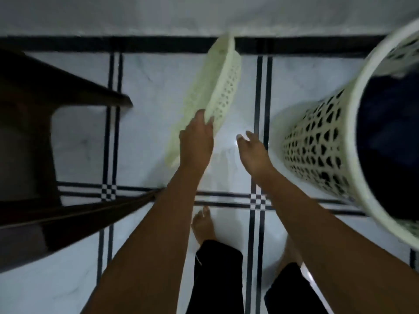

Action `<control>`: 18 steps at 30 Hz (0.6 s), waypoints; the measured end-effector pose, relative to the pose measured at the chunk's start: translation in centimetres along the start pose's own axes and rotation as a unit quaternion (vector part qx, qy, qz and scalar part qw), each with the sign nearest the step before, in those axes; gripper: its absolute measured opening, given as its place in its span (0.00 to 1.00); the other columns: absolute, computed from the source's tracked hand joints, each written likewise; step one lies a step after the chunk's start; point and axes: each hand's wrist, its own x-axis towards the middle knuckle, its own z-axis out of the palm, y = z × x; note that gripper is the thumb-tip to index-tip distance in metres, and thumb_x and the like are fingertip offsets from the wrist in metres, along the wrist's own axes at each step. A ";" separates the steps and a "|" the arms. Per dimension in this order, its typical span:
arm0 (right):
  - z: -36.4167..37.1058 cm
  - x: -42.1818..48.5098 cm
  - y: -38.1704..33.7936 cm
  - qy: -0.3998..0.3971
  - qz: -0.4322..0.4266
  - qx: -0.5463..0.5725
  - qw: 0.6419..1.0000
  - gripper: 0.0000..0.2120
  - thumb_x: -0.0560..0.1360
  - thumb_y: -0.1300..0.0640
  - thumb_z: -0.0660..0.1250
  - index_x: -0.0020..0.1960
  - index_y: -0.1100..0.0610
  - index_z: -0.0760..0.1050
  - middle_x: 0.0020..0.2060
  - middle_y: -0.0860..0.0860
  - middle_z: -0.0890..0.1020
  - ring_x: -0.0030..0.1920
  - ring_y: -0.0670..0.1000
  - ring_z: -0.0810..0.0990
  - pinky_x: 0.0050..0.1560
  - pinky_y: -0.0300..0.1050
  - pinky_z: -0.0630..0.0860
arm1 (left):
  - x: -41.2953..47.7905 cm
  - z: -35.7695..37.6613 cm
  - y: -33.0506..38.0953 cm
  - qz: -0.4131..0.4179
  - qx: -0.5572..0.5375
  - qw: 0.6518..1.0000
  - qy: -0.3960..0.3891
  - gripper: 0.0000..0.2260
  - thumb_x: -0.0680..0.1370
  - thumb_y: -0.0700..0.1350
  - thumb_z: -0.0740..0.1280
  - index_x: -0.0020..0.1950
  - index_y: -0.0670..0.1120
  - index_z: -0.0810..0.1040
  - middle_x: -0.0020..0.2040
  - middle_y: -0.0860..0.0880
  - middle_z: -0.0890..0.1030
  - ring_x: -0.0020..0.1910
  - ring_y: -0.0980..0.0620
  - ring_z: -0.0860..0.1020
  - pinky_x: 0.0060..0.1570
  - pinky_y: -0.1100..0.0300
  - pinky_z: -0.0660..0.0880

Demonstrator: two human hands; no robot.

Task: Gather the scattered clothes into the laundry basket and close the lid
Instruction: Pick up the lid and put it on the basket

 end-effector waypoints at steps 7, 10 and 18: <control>-7.6 -6.7 -13.0 0.030 -0.112 0.084 0.990 0.16 0.82 0.49 0.52 0.62 0.57 0.69 0.58 0.51 0.76 0.59 0.53 0.75 0.56 0.36 0.73 | 5.6 -15.4 16.5 -0.097 -0.312 0.924 0.199 0.13 0.80 0.50 0.61 0.57 0.42 0.73 0.46 0.51 0.77 0.46 0.53 0.77 0.50 0.60 0.77; -13.9 -10.0 -16.5 0.092 -0.157 0.102 0.978 0.17 0.82 0.50 0.51 0.55 0.61 0.73 0.46 0.54 0.79 0.47 0.53 0.76 0.46 0.42 0.73 | 5.9 -18.9 22.1 -0.122 -0.390 0.889 0.209 0.11 0.79 0.50 0.62 0.54 0.44 0.74 0.44 0.52 0.78 0.42 0.55 0.78 0.42 0.63 0.80; -29.6 -15.3 -17.0 0.274 -0.093 0.036 0.957 0.34 0.77 0.37 0.54 0.77 0.54 0.54 0.77 0.57 0.56 0.75 0.62 0.55 0.72 0.62 0.58 | 1.2 -17.6 32.2 -0.210 -0.486 0.840 0.124 0.12 0.78 0.52 0.63 0.50 0.44 0.76 0.44 0.48 0.81 0.46 0.46 0.81 0.49 0.51 0.80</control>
